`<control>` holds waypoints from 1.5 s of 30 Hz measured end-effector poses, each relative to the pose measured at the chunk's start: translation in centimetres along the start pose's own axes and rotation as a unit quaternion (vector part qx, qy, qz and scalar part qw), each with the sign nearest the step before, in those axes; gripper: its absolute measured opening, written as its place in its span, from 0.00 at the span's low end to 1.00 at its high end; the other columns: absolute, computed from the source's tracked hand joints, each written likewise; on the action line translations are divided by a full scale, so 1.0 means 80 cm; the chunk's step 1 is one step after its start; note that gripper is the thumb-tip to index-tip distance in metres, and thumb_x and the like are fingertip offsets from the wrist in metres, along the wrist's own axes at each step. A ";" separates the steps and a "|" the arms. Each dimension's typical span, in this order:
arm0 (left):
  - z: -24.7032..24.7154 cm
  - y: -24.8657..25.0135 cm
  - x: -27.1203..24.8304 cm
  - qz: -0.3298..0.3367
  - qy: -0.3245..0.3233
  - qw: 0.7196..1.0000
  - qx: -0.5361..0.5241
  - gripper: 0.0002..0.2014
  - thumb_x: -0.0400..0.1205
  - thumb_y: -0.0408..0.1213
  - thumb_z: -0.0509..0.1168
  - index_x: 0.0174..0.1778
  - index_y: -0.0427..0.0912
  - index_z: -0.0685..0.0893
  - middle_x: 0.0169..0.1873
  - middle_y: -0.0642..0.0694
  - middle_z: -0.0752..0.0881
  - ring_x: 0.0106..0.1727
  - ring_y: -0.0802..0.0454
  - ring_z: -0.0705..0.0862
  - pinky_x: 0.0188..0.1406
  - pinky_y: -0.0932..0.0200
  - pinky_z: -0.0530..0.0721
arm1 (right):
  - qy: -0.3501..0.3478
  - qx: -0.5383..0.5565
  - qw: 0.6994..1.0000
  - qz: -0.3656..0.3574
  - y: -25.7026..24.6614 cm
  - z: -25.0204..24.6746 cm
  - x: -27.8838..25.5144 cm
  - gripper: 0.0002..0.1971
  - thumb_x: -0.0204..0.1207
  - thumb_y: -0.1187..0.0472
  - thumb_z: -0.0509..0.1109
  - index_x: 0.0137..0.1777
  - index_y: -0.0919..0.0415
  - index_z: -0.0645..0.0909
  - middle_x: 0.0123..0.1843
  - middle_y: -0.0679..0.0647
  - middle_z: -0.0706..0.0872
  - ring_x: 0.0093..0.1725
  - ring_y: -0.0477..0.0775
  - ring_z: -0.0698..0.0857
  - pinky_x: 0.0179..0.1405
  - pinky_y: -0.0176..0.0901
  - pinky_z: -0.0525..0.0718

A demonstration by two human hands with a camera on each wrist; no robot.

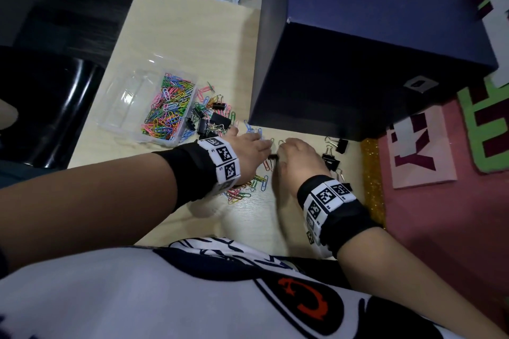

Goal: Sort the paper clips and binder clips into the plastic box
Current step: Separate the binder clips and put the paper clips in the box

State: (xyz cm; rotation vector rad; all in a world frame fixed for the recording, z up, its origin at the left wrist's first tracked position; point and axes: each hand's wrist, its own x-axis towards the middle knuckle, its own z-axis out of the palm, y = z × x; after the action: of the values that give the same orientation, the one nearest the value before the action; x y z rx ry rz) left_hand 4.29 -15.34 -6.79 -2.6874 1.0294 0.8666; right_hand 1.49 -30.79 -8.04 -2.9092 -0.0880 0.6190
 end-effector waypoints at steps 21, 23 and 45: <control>0.041 -0.029 -0.054 -0.042 0.048 0.997 -0.052 0.36 0.81 0.50 0.60 0.83 0.45 0.53 0.83 0.42 0.53 0.81 0.44 0.60 0.78 0.42 0.60 | -0.020 0.038 0.997 -0.058 -0.043 -0.008 0.027 0.31 0.75 0.72 0.59 0.79 0.54 0.64 0.79 0.54 0.65 0.77 0.56 0.65 0.75 0.48 0.67; 0.046 -0.029 -0.058 -0.025 0.037 0.998 -0.041 0.35 0.81 0.50 0.59 0.83 0.46 0.53 0.83 0.44 0.52 0.82 0.46 0.60 0.79 0.41 0.59 | -0.042 0.022 0.996 -0.081 -0.055 -0.003 0.029 0.33 0.75 0.71 0.59 0.81 0.54 0.60 0.83 0.52 0.60 0.80 0.57 0.61 0.77 0.49 0.64; 0.062 -0.086 -0.094 -0.127 0.083 0.987 -0.055 0.15 0.81 0.29 0.59 0.63 0.40 0.72 0.56 0.40 0.73 0.58 0.41 0.76 0.50 0.44 0.84 | 0.033 -0.071 0.984 -0.160 -0.122 0.001 0.062 0.21 0.78 0.69 0.60 0.70 0.54 0.71 0.72 0.54 0.72 0.69 0.61 0.71 0.64 0.55 0.73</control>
State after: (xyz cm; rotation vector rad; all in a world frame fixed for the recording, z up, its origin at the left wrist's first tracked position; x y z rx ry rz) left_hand 1.93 -4.23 -7.20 -2.9397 0.6597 0.6787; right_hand 5.75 -20.74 -8.38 -2.9506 -0.5997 0.4764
